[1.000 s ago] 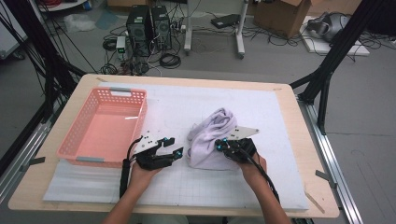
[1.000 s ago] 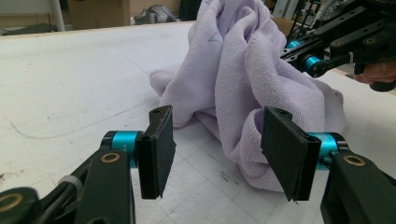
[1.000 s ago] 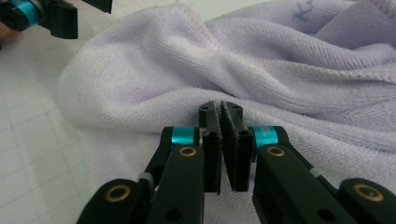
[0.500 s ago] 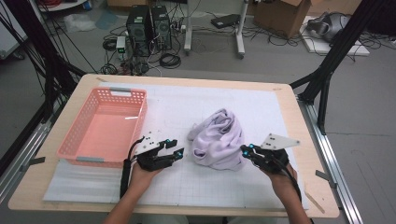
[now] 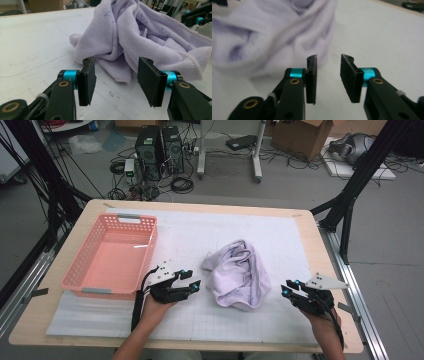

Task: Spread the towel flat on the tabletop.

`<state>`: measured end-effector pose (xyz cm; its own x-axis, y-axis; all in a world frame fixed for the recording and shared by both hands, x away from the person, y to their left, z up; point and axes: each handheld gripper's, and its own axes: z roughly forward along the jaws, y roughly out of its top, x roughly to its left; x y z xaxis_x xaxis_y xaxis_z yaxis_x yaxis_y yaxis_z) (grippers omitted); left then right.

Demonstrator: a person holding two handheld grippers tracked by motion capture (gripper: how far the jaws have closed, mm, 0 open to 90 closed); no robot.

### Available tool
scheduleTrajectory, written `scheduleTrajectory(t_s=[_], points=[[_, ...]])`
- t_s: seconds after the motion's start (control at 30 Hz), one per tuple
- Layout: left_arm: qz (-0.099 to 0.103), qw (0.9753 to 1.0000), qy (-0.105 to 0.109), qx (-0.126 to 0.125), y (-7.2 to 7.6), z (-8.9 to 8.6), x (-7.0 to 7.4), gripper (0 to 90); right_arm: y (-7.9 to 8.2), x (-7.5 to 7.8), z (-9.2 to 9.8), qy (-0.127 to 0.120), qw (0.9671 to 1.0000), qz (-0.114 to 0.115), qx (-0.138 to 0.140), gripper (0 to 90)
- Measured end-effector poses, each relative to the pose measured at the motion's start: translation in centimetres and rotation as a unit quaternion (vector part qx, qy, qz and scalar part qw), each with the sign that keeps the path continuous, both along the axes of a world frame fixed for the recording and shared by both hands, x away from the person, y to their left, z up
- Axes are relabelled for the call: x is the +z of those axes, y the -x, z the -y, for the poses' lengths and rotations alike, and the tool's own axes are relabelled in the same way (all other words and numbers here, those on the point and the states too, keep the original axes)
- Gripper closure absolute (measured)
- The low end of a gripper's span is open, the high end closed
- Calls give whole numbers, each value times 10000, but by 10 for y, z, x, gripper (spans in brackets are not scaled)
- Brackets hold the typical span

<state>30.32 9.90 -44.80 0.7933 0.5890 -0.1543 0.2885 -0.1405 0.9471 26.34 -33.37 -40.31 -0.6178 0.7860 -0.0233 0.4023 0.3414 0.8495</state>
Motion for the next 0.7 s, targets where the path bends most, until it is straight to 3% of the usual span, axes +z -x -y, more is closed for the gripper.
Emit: scheduleTrajectory(t_s=[0.07, 0.13, 0.23, 0.3, 0.33, 0.37, 0.4, 0.43, 0.6, 0.67, 0.7], points=[[-36, 9999, -97, -90, -1, 6, 2, 476, -4, 2, -5, -21, 10000, 30, 48, 595], [-52, 9997, -155, -193, -3, 13, 4, 460, -23, 12, -30, -94, 9997, 121, 186, 525], [-91, 9992, -208, -318, -7, 24, 8, 435, -36, 15, -46, -110, 9996, 86, 252, 508], [-114, 9991, -188, -362, -9, 31, 10, 429, -54, 10, -65, 124, 9997, -111, 179, 565], [-140, 9988, -240, -405, -11, 35, 11, 428, -59, 6, -68, 251, 9993, -234, 116, 674], [-136, 9986, -266, -446, -15, 45, 13, 429, -62, 3, -67, 302, 9988, -383, 92, 766], [-136, 9986, -266, -446, -15, 45, 13, 438, -62, 3, -67, 302, 9988, -383, 92, 766], [-166, 9982, -319, -476, -17, 51, 14, 458, -63, -1, -60, 293, 9983, -497, -22, 840], [-510, 9955, -757, -270, -24, 75, 9, 765, -45, -1, -33, 119, 9989, -429, -169, 853], [-500, 9952, -800, -255, -23, 76, 9, 784, -40, -1, -27, 82, 9989, -420, -206, 854], [-520, 9950, -801, -302, -21, 72, 11, 789, -31, -1, -15, 8, 9987, -414, -302, 856]])
